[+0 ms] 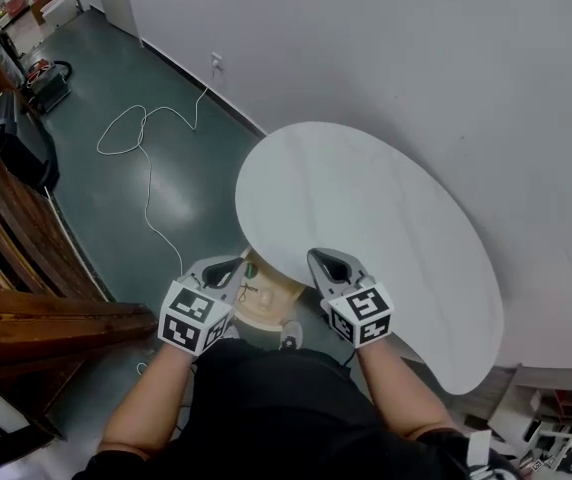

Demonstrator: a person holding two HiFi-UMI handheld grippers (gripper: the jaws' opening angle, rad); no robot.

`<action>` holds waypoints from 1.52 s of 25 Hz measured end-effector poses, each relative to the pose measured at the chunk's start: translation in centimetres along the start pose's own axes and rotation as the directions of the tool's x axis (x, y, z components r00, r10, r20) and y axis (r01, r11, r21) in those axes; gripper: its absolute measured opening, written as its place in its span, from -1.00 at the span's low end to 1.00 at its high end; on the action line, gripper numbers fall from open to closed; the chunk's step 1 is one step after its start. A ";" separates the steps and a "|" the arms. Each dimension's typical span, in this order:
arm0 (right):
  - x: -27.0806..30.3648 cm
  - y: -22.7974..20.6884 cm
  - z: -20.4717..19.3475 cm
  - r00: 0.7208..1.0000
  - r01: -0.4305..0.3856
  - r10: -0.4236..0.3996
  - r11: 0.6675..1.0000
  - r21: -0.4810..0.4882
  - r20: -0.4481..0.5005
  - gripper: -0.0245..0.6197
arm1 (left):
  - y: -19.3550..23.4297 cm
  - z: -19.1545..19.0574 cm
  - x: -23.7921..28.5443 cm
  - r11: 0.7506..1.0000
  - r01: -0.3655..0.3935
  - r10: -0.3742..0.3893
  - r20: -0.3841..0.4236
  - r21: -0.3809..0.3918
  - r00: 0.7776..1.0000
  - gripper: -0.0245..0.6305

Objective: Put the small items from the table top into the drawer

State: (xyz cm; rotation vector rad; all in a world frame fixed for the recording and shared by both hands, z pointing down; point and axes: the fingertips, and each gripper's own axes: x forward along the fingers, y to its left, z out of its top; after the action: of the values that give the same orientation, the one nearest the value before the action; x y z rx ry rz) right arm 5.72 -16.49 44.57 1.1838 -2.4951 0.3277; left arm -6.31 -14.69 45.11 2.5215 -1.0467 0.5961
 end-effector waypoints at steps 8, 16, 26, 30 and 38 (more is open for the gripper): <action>-3.1 -1.1 1.9 0.995 0.028 -0.037 0.995 0.099 0.094 -0.90 | -0.9 3.0 -0.6 0.999 0.015 -0.017 0.057 0.040 0.998 -0.88; -3.6 -1.7 1.2 0.995 0.034 -0.047 0.987 0.158 0.085 -0.90 | -0.8 3.3 -0.7 0.999 0.013 -0.015 0.053 0.043 0.998 -0.88; -3.3 -1.6 0.8 0.996 0.049 -0.060 0.988 0.144 0.072 -0.90 | -0.8 3.6 -0.4 0.998 0.021 -0.024 0.052 0.055 0.998 -0.88; -3.3 -1.5 0.7 0.996 0.053 -0.062 0.989 0.141 0.064 -0.90 | -0.8 3.6 -0.4 0.998 0.024 -0.027 0.052 0.054 0.998 -0.88; -3.4 -1.3 0.2 0.997 0.046 -0.052 0.991 0.122 0.050 -0.90 | -1.1 3.4 -0.3 0.998 0.025 -0.028 0.051 0.055 0.998 -0.88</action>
State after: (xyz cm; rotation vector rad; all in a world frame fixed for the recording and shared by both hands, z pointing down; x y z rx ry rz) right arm 8.66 -15.01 43.02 1.3149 -2.5172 0.4457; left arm -4.86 -15.37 41.96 2.6066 -1.0266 0.5620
